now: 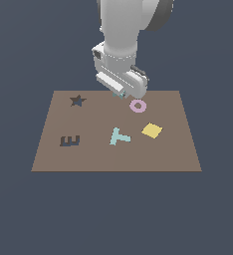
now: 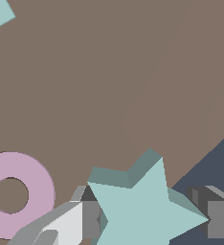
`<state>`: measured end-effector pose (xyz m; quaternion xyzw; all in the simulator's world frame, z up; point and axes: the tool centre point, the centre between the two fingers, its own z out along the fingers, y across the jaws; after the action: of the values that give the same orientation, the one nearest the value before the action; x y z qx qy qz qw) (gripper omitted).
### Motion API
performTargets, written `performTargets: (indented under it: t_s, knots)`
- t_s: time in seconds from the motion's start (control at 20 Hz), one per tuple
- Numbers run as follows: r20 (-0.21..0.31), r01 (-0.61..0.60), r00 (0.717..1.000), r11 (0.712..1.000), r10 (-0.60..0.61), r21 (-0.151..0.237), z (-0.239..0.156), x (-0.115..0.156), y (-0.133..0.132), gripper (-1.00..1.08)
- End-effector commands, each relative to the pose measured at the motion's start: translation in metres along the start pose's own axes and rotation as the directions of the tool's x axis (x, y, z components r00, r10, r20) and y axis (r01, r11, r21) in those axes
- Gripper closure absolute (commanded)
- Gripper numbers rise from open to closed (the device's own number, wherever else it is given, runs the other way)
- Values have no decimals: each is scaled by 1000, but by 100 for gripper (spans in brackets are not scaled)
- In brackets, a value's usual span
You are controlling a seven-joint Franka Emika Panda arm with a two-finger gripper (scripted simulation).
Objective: Insert a designated object into the corresponding slot on a board.
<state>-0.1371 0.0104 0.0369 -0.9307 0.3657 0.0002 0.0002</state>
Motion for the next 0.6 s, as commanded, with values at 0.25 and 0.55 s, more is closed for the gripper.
performTargets:
  t_s: [0.25,0.55]
  knots:
    - [0,141,990,990,-141,0,-2,48,46,108]
    - [0,228,974,974,-228,0,-3,82,70,108]
